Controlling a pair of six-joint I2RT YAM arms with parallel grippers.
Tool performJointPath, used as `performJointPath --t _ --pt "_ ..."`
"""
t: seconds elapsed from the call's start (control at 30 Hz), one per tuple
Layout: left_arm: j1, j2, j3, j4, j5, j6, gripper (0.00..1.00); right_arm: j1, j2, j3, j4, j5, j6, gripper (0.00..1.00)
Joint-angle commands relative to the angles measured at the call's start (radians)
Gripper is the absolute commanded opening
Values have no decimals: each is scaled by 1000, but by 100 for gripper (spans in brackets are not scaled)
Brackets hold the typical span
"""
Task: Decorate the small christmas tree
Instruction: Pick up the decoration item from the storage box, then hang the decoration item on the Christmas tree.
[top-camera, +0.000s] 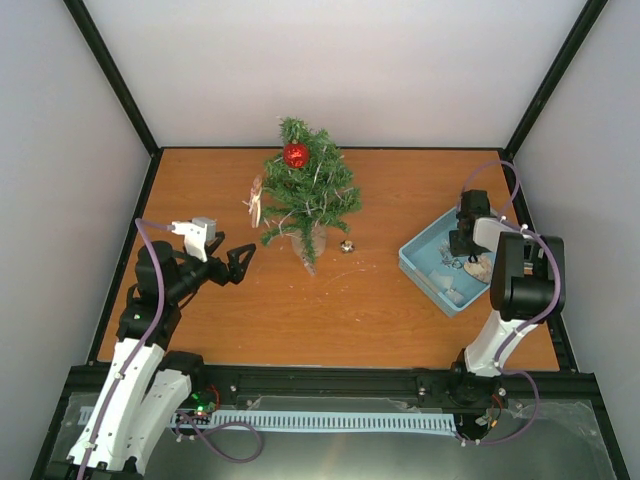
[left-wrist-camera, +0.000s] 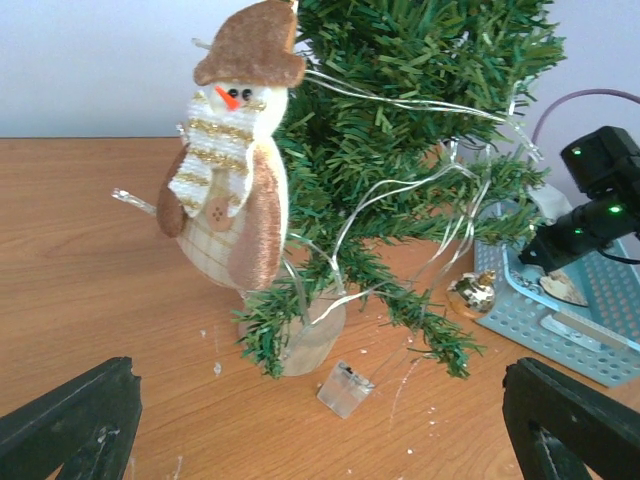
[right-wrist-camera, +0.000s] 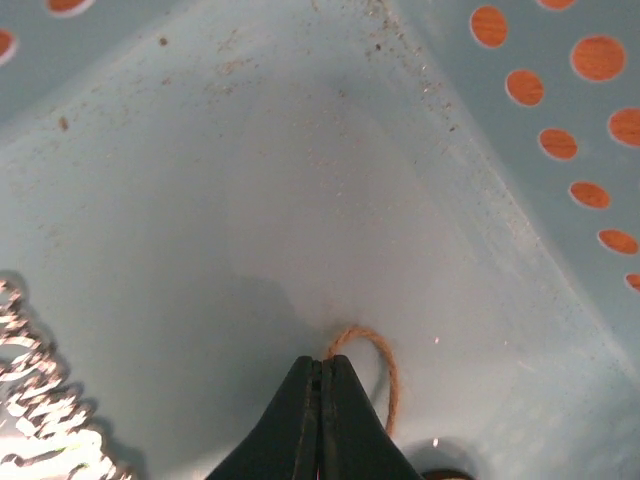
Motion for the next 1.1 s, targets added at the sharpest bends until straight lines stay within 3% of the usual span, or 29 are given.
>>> performJointPath --t 0.0,0.17,0.3,0.43,0.6,0.8,1.07 --pt "-8 -3 11 -9 -64 -1 100 1 -101 9 -58 -32 25 3" --pt "-10 -4 9 -6 -70 -10 100 7 -240 49 -138 -40 41 3" --pt "-12 -4 12 2 24 46 98 16 -353 78 -181 -74 39 3" --pt "-12 8 16 18 75 48 90 35 -435 103 -241 -101 18 3" --pt "-22 9 36 20 113 14 68 63 -525 136 -292 -139 7 3" --pt "-51 -7 50 71 253 -19 63 178 -621 208 -343 -233 11 3" --pt "-55 -30 76 179 365 -80 57 427 -739 236 -248 -269 58 3"
